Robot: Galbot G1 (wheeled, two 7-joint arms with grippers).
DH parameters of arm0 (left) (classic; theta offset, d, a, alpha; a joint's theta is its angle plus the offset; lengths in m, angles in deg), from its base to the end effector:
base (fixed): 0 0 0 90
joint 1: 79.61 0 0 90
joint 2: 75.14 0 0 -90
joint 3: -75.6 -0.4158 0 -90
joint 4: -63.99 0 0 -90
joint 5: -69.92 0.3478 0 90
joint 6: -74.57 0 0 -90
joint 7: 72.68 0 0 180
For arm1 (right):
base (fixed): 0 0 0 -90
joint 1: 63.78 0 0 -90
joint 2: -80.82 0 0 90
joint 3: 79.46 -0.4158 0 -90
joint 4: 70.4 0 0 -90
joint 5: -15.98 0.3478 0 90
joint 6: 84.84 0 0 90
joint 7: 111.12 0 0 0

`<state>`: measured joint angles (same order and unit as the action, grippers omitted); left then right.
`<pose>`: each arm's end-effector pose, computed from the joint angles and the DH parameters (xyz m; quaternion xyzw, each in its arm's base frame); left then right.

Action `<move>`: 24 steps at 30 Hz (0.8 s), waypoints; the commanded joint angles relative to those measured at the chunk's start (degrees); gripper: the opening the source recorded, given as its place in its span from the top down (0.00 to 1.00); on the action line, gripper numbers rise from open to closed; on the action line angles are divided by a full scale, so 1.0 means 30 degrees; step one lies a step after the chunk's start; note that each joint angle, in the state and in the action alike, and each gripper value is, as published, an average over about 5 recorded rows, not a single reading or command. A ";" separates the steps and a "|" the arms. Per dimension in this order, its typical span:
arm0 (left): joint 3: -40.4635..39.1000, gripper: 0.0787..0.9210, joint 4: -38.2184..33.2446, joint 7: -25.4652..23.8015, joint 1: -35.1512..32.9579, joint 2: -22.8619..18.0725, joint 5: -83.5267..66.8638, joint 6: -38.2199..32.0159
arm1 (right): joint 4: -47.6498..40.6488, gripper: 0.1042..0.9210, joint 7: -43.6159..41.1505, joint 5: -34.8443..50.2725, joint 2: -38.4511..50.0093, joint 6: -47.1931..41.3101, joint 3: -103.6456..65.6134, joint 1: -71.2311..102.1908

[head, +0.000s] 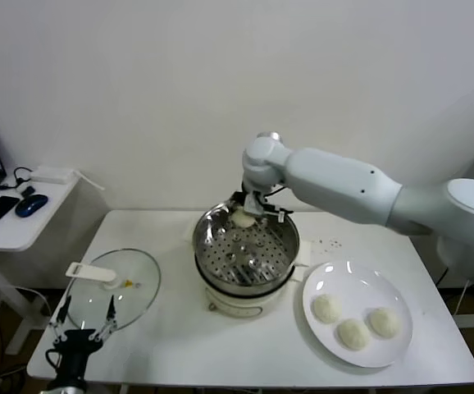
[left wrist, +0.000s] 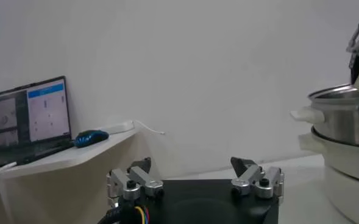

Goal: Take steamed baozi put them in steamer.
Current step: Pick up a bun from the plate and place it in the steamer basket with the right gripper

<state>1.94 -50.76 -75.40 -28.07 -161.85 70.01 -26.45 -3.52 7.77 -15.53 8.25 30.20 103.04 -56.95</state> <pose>0.0727 0.1042 -0.3957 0.0725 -0.9912 -0.1086 0.0218 0.6166 0.1394 -0.0879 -0.5558 0.0987 -0.8254 0.0018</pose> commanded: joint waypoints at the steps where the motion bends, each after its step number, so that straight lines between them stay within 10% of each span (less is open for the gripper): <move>1: 0.0003 0.12 0.0007 -0.0006 -0.0003 -0.0014 0.0059 0.0022 | -0.0876 0.33 0.0110 -0.2901 -0.0736 0.1054 -0.0815 0.1518; 24: 0.0030 0.12 0.0184 0.0018 -0.0054 -0.0082 0.0061 -0.0016 | -0.2162 0.28 0.0478 -0.3910 -0.1215 0.1638 -0.1786 0.2653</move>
<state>2.05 -50.22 -75.33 -28.19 -162.08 70.20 -26.44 -9.07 8.79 -25.81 5.04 34.34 98.52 -49.91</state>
